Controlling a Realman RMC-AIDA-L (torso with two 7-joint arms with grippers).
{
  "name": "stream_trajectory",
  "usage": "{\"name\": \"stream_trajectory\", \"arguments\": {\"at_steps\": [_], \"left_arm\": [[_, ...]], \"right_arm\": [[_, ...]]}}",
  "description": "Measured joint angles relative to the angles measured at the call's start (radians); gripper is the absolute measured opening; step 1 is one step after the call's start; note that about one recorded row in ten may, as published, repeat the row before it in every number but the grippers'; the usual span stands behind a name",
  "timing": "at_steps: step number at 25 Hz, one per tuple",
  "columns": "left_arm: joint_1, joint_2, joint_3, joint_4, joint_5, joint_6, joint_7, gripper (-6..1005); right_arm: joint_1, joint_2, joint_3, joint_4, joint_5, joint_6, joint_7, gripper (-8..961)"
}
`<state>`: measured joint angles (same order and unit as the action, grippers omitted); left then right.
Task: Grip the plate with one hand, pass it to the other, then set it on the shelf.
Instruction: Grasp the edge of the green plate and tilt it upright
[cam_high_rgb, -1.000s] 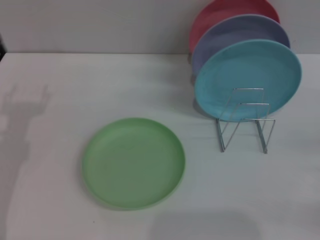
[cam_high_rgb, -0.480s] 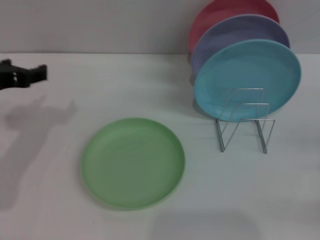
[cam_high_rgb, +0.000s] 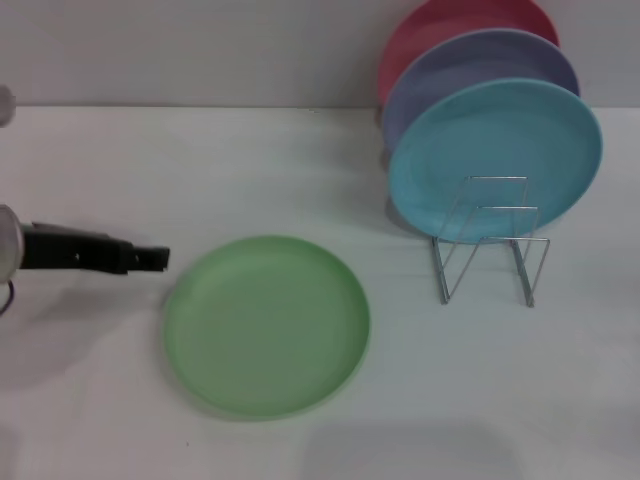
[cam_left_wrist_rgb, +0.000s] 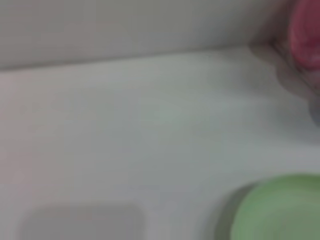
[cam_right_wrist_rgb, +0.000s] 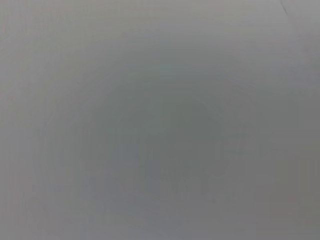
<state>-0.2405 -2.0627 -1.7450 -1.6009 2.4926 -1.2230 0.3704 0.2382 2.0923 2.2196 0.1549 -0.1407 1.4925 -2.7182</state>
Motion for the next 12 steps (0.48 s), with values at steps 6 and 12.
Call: {"name": "stream_trajectory", "arguments": {"at_steps": [6,12], "left_arm": [[-0.019,-0.002,0.02,0.077,-0.002,-0.019,0.0,779],[-0.039,-0.002,0.022,0.15,-0.002,-0.023,0.001,770]], "right_arm": [[0.003,0.0,0.0,0.0,-0.001,0.0,0.0,838],[0.009,0.0,0.0,0.0,-0.001,0.0,0.0,837]]}}
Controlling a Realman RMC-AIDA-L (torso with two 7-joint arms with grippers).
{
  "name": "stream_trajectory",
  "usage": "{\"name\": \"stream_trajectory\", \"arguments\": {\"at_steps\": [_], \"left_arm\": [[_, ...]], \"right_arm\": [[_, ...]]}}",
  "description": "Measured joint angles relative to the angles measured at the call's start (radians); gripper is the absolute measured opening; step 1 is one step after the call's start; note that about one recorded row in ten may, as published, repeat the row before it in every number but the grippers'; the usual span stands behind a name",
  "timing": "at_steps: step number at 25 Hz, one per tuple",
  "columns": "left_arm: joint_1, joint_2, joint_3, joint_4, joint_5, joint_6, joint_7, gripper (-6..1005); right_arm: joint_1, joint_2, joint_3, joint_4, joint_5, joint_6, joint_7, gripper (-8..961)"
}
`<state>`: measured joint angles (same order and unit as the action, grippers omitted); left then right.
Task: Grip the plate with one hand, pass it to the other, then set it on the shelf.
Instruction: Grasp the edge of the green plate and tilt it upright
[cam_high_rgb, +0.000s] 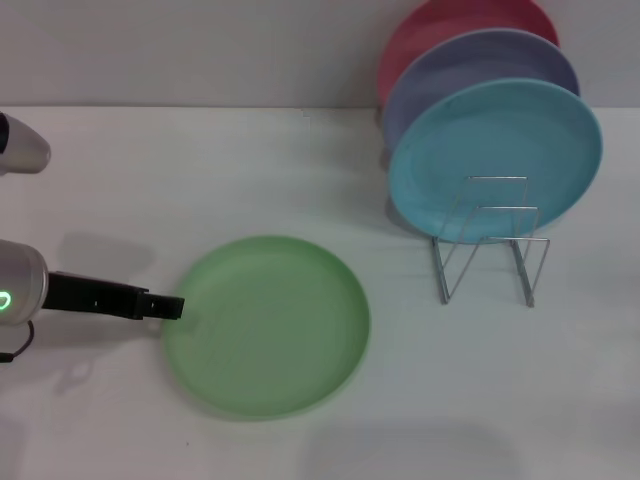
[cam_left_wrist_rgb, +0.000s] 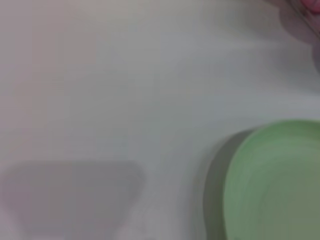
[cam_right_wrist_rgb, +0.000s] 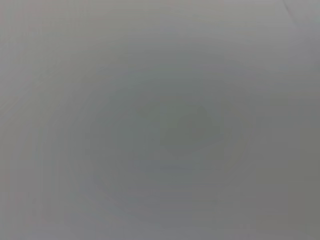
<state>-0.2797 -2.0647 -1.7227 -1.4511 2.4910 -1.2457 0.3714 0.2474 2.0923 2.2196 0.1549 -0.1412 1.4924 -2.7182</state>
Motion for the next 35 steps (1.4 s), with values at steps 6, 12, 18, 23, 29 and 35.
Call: {"name": "stream_trajectory", "arguments": {"at_steps": [6,12,18,23,29,35], "left_arm": [[-0.031,0.0,0.0,0.059,0.001,-0.001,0.005,760],[-0.062,0.001,0.0,0.106,0.008,-0.001,0.007,751],[-0.078,0.002,0.0,0.124,0.01,-0.002,0.007,741],[-0.081,0.002,0.001,0.124,0.015,-0.017,0.007,733],[-0.086,0.001,0.014,0.128,0.044,-0.019,0.0,724],[-0.098,0.0,0.015,0.138,0.049,-0.022,-0.002,708]], "right_arm": [[0.002,-0.001,0.0,0.0,0.0,0.0,0.0,837],[0.001,-0.002,0.0,0.0,0.0,0.0,0.0,837],[-0.001,-0.002,0.0,0.002,0.0,-0.003,0.0,836],[0.001,-0.002,0.0,0.002,0.0,-0.009,0.0,836],[0.001,-0.001,0.0,0.003,0.0,-0.01,0.0,836],[0.0,-0.002,0.0,0.003,0.0,-0.011,0.0,835]]}}
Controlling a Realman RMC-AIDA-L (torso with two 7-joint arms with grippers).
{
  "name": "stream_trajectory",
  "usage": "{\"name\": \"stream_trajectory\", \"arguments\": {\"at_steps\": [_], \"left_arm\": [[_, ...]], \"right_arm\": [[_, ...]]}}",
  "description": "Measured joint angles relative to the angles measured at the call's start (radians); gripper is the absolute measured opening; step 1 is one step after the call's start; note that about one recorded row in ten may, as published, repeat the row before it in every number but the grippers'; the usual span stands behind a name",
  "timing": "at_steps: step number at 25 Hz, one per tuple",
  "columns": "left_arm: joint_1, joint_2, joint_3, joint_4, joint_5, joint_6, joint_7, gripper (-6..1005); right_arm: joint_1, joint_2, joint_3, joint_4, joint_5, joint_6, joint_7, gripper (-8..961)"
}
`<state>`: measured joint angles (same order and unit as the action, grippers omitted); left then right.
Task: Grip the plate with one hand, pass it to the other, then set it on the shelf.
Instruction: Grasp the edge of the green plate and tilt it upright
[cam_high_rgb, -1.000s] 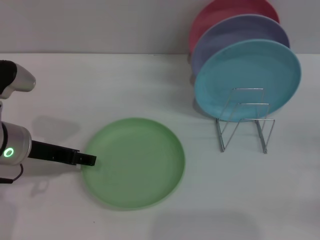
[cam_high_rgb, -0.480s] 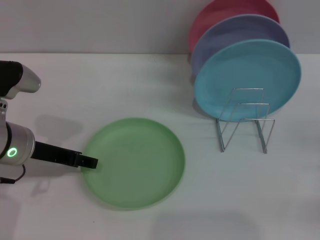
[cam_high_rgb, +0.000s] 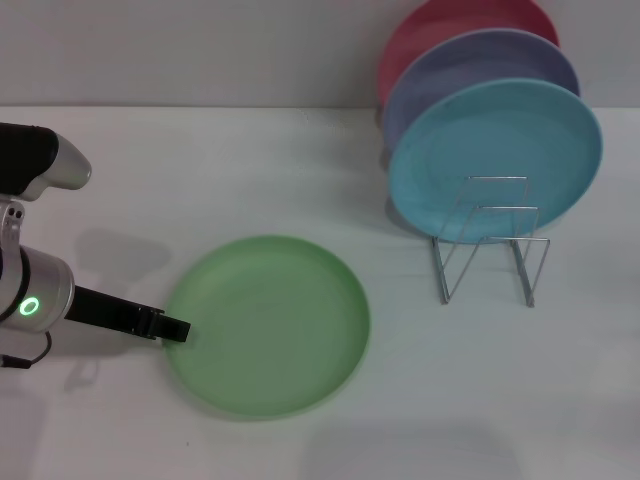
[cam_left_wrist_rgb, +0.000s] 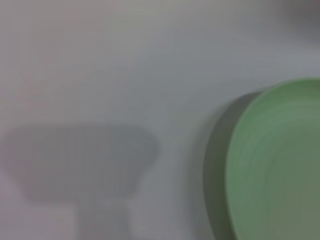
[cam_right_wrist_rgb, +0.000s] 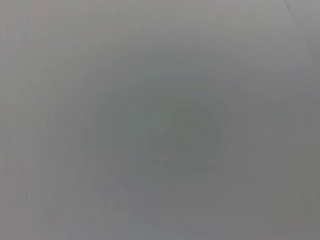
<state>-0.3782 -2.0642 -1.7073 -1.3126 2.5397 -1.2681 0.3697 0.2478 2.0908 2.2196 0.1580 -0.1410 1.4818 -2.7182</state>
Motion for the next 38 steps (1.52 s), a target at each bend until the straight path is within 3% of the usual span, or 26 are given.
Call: {"name": "stream_trajectory", "arguments": {"at_steps": [12,17,20,25,33,38], "left_arm": [[-0.006,0.002,-0.011,-0.002,0.002,-0.004,0.008,635],[-0.011,0.002,-0.005,0.003,0.004,-0.004,0.009,408],[-0.011,0.003,-0.004,-0.001,0.004,-0.004,0.009,196],[-0.011,0.003,-0.002,-0.005,0.005,-0.005,0.01,41],[-0.013,0.002,0.0,-0.013,0.016,-0.008,0.018,22],[0.002,0.001,-0.002,-0.086,0.012,-0.003,0.018,17]], "right_arm": [[-0.004,0.002,0.0,0.0,0.0,0.006,0.0,835],[-0.004,0.002,0.0,0.0,0.0,0.007,0.0,834],[-0.005,0.002,0.0,0.002,0.0,0.008,0.0,834],[-0.006,0.002,0.0,0.003,0.0,0.009,0.0,834],[-0.008,0.002,0.0,0.003,0.0,0.017,0.0,834],[-0.008,0.002,0.0,0.003,-0.007,0.039,0.0,833]]}}
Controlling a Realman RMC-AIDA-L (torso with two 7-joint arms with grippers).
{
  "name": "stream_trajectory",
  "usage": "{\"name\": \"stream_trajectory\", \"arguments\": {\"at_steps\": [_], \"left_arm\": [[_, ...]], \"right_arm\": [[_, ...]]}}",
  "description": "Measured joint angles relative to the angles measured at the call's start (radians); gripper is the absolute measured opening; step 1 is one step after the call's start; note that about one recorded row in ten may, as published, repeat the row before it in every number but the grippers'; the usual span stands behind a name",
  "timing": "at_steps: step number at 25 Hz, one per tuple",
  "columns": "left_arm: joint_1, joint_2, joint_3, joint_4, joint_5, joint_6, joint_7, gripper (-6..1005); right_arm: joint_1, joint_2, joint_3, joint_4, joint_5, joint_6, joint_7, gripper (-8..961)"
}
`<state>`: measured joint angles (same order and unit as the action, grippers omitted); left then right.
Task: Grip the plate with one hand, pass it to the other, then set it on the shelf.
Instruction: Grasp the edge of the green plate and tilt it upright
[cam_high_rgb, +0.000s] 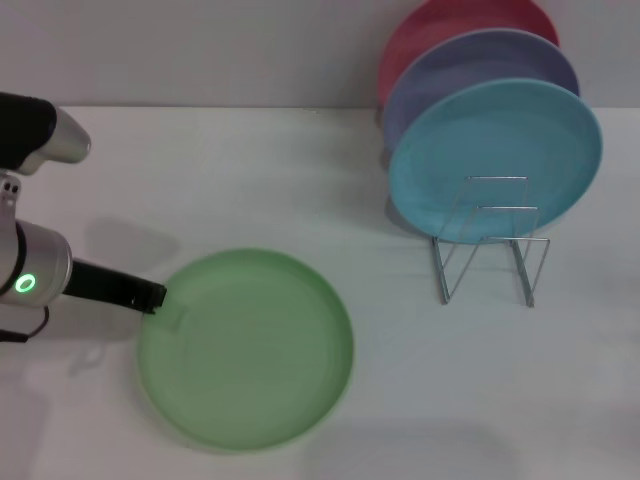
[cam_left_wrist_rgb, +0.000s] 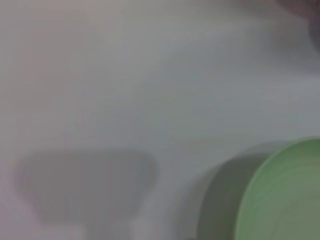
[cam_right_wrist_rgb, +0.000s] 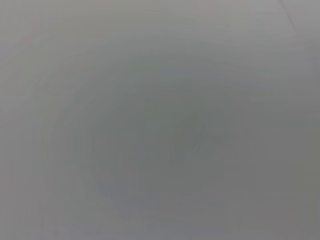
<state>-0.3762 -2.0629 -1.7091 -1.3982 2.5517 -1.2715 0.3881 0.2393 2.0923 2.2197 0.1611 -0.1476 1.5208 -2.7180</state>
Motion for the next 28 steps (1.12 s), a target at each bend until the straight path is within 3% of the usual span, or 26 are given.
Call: {"name": "stream_trajectory", "arguments": {"at_steps": [9,13,16,19,22,24,28], "left_arm": [[0.0,0.001,-0.004,-0.07,0.002,-0.01,0.0,17],[-0.001,0.002,-0.006,-0.116,0.004,-0.015,0.001,17],[-0.001,0.003,-0.006,-0.126,0.005,-0.016,0.002,17],[0.0,0.003,-0.006,-0.167,0.01,-0.017,0.003,17],[0.006,0.002,-0.009,-0.216,0.035,-0.009,0.003,17],[0.006,0.001,-0.009,-0.219,0.04,-0.005,0.003,17],[0.007,0.0,-0.009,-0.234,0.043,0.013,0.002,17]], "right_arm": [[0.022,-0.005,-0.02,0.026,-0.092,0.09,0.022,833],[0.045,-0.013,-0.109,0.123,-0.113,0.087,0.104,833],[0.051,-0.017,-0.196,0.272,-0.141,-0.019,0.16,832],[0.045,-0.017,-0.283,0.527,-0.239,-0.268,0.28,832],[0.057,-0.033,-0.353,0.802,-0.465,-0.59,0.563,832],[0.091,-0.051,-0.382,0.955,-0.723,-0.761,0.853,832],[0.181,-0.072,-0.399,1.14,-1.239,-0.855,1.419,832]]}}
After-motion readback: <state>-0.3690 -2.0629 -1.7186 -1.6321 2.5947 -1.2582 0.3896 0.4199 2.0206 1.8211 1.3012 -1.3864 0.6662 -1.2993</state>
